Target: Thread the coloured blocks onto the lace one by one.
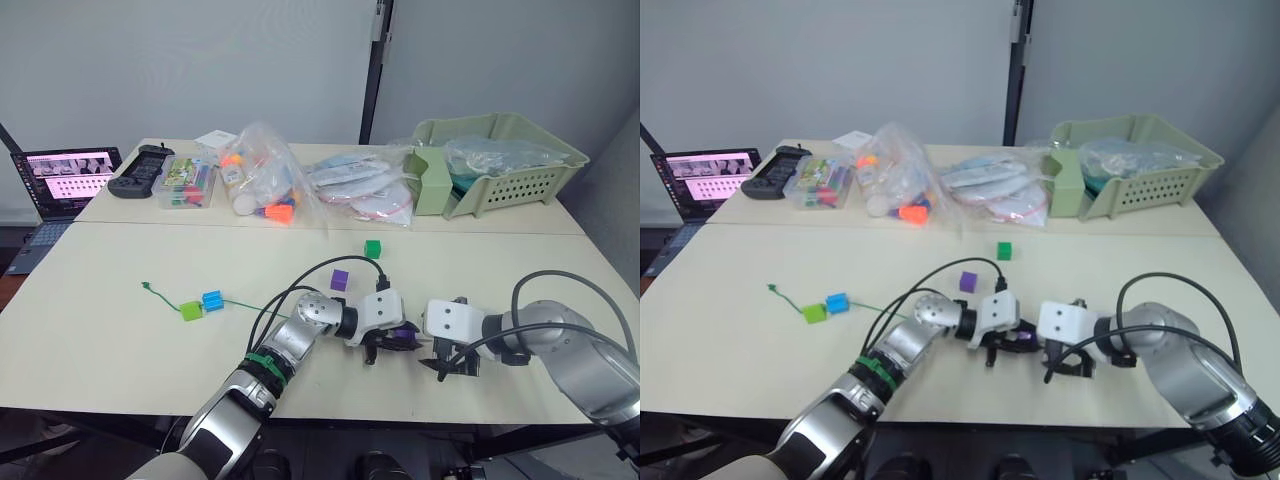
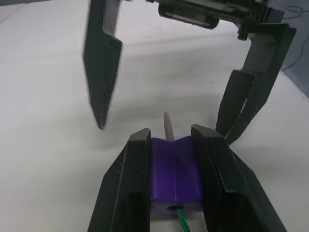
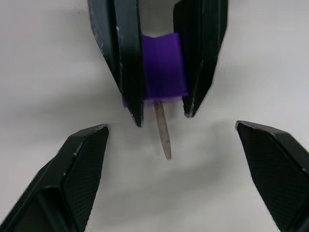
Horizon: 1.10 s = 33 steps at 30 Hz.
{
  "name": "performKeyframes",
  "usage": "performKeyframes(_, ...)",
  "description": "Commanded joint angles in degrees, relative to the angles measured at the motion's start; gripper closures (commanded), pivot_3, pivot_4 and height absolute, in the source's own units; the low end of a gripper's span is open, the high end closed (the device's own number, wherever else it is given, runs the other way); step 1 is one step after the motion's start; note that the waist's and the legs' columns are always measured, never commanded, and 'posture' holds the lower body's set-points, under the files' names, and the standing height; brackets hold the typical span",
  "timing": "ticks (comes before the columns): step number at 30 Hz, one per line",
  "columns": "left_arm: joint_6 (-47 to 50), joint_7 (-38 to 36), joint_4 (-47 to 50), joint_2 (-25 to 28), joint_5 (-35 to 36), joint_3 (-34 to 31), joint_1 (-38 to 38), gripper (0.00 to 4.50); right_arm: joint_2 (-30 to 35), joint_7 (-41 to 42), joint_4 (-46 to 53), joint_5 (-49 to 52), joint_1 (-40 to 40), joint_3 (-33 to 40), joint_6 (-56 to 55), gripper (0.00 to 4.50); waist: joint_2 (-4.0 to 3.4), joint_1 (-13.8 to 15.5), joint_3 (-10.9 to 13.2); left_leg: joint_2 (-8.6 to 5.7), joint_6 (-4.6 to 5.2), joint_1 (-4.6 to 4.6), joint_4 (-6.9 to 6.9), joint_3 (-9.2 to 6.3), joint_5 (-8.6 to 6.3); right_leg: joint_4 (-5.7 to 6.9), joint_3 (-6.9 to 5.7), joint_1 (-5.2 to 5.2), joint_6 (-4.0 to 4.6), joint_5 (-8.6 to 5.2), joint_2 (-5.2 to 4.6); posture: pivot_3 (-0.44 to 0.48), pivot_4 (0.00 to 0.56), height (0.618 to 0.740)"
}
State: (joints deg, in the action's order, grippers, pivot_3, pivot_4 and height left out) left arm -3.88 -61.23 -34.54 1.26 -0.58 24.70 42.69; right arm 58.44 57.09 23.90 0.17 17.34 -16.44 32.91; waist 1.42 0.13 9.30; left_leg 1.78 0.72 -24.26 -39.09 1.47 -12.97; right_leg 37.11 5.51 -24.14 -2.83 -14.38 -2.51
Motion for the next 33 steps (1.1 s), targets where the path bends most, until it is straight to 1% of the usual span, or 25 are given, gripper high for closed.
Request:
performKeyframes(1, -0.15, 0.24, 0.99, 0.23, -0.69, 0.17, -0.18, 3.75, 0.11, 0.54, 1.81, -0.40, 0.37, 0.77, 1.01, 1.49, 0.00, -0.01, 0.00, 0.00, 0.00, 0.00, 0.00, 0.00, 0.00, 0.00, 0.00, 0.00, 0.00, 0.00, 0.00, 0.000, 0.150, 0.734)
performKeyframes(6, -0.01, 0.03, 1.06, 0.23, -0.82, 0.23, -0.19, 3.75, -0.24, 0.38, 2.60, -0.17, -0.03, 0.96, 2.47, 3.23, 0.00, -0.01, 0.00, 0.00, 0.00, 0.01, 0.00, 0.00, 0.00, 0.00, 0.00, 0.00, 0.00, 0.00, 0.00, 0.000, 0.150, 0.734)
performKeyframes(7, -0.01, 0.02, 1.03, 0.23, -0.84, 0.25, -0.17, 3.75, -0.26, 0.35, 2.65, -0.22, -0.10, 0.95, 2.60, 3.49, 0.00, 0.00, 0.00, 0.00, 0.00, 0.01, 0.00, 0.00, 0.00, 0.00, 0.00, 0.00, 0.00, 0.00, 0.00, 0.000, 0.150, 0.734)
performKeyframes(8, 0.00, -0.02, 1.01, 0.22, -0.85, 0.26, -0.15, 3.75, -0.29, 0.36, 2.69, -0.26, -0.14, 0.96, 2.72, 3.94, 0.00, 0.00, 0.00, 0.00, 0.00, 0.01, 0.00, 0.00, 0.00, 0.00, 0.00, 0.00, 0.00, 0.00, 0.00, 0.000, 0.150, 0.734)
performKeyframes(10, 0.03, -0.06, 0.99, 0.23, -0.86, 0.26, -0.12, 3.75, -0.31, 0.39, 2.80, -0.24, -0.20, 1.04, 3.07, 4.50, 0.00, -0.01, 0.00, 0.00, 0.00, 0.01, 0.00, 0.00, 0.00, 0.00, 0.00, 0.00, 0.00, 0.00, 0.00, 0.000, 0.150, 0.734)
performKeyframes(19, 0.78, -1.06, 2.37, 1.37, -0.30, -0.21, -0.13, 3.75, 0.86, 1.15, 1.64, 0.17, -1.28, 2.10, 2.31, 4.50, -0.01, -0.03, 0.00, 0.01, 0.00, 0.01, 0.00, 0.00, 0.00, 0.01, 0.00, 0.00, 0.00, 0.00, 0.00, 0.000, 0.150, 0.734)
performKeyframes(22, 0.89, -1.95, 3.56, 3.02, -0.59, -0.07, -0.60, 3.75, 2.20, 1.70, 0.84, 0.54, -2.60, 3.64, 1.29, 4.50, -0.01, -0.03, 0.00, 0.01, 0.00, 0.01, 0.00, 0.00, 0.00, 0.01, 0.00, 0.00, 0.00, 0.00, 0.00, 0.000, 0.150, 0.734)
performKeyframes(27, 3.07, -3.41, 8.22, 7.73, 0.52, -1.61, -1.82, 3.75, 5.09, 2.83, -1.13, 1.72, -6.40, 8.12, -1.28, 4.50, -0.01, -0.39, -0.01, 0.04, 0.00, 0.04, 0.03, 0.00, 0.00, 0.01, 0.00, 0.00, 0.01, 0.00, 0.02, 0.000, 0.150, 0.734)
performKeyframes(28, 4.10, -3.88, 9.98, 9.34, 1.19, -2.49, -2.02, 3.75, 5.36, 2.96, -1.72, 1.75, -6.87, 8.69, -1.87, 4.50, -0.12, -0.53, -0.53, 0.04, 0.00, 0.04, 0.03, 0.00, 0.00, 0.02, 0.00, 0.00, 0.01, 0.00, 0.02, 0.000, 0.000, 0.734)
performKeyframes(29, 4.87, -4.18, 11.24, 10.45, 1.69, -3.05, -2.17, 3.75, 5.50, 3.08, -2.13, 1.73, -7.19, 9.10, -2.31, 4.50, -0.15, -0.72, -2.06, 0.05, -0.01, 0.07, 0.01, -0.01, 0.01, 0.06, 0.00, 0.00, 0.03, 0.02, 0.03, 0.000, 0.000, 0.734)
performKeyframes(30, 5.66, -4.73, 12.59, 12.15, 2.35, -4.00, -2.33, 3.75, 5.50, 3.19, -2.51, 1.70, -7.23, 9.26, -2.69, 4.50, -0.27, -0.83, -3.10, 0.03, -0.05, -0.18, 0.12, -0.04, 0.03, 0.03, -0.03, -0.31, 0.03, 0.04, 0.01, 0.000, 0.000, 0.734)
performKeyframes(31, 6.27, -5.01, 13.59, 13.24, 2.80, -4.50, -2.50, 3.75, 5.46, 3.25, -2.67, 1.71, -7.30, 9.38, -2.95, 4.50, -0.26, -0.89, -3.70, -0.04, 0.00, 0.11, 0.03, -0.02, -0.03, 0.31, -0.01, -0.11, 0.08, 0.06, -0.01, 0.000, 0.000, 0.734)
performKeyframes(32, 6.99, -5.36, 14.07, 15.14, 3.63, -5.84, -2.85, 3.75, 5.15, 3.31, -2.93, 1.68, -6.94, 9.18, -3.11, 4.50, -0.28, -0.88, -3.89, -0.06, 0.00, 0.30, 0.17, 0.03, -0.06, 0.22, 0.03, 0.01, 0.11, 0.02, -0.01, 0.000, 0.000, 0.734)
performKeyframes(33, 7.30, -6.03, 14.23, 17.58, 4.04, -7.16, -3.51, 3.75, 4.83, 3.41, -3.15, 1.68, -6.60, 8.98, -3.35, 4.50, -0.29, -0.86, -4.22, -0.03, 0.00, 0.29, 0.25, 0.03, -0.05, 0.09, 0.01, 0.04, 0.11, 0.02, 0.01, 0.000, 0.000, 0.734)
